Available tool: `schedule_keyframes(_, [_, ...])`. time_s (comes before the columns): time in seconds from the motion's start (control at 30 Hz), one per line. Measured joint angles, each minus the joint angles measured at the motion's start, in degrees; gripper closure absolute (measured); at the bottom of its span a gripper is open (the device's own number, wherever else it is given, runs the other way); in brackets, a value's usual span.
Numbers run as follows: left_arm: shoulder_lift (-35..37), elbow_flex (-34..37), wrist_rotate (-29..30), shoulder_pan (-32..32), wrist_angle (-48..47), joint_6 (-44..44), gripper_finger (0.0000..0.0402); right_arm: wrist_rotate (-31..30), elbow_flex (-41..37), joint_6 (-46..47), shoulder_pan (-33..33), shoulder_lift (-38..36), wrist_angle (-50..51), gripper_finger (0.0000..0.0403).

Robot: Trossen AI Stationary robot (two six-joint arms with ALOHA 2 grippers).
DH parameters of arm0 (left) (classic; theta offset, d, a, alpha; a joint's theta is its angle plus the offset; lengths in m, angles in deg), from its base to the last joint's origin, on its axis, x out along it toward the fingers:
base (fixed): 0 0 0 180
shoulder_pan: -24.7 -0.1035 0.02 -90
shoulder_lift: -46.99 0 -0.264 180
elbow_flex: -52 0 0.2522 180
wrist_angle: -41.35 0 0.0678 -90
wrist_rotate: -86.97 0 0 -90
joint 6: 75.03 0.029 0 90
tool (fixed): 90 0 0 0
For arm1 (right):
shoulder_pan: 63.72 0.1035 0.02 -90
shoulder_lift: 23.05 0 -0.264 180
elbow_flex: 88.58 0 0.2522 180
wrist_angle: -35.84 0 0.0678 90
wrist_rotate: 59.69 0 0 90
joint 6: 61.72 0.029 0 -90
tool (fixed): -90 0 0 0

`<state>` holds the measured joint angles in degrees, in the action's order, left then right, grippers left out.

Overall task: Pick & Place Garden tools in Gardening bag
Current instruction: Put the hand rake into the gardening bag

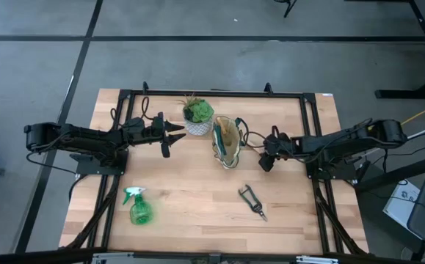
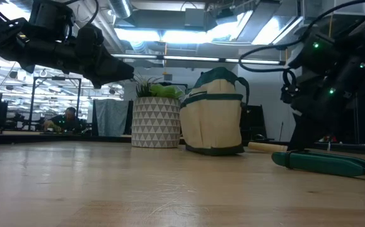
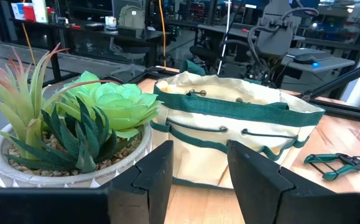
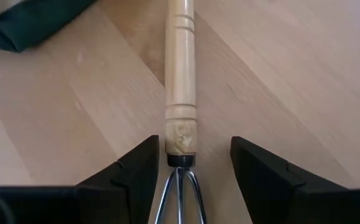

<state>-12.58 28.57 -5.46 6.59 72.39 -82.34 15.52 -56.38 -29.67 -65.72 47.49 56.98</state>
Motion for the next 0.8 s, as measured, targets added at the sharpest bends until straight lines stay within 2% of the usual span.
schedule_keyframes(0.2, [0.0,0.0,0.0,0.0,0.0,0.0,0.0253,-0.6,0.0,-2.1,0.0,0.8,-1.0,0.0227])
schedule_keyframes(0.53, [0.0,0.0,0.0,0.0,0.0,0.0,0.0253,-3.0,0.0,-1.8,0.0,0.8,-2.3,0.0333])
schedule_keyframes(0.8, [0.0,0.0,0.0,0.0,0.0,0.0,0.0253,-3.2,0.0,3.6,-1.6,0.8,-2.8,0.0345])
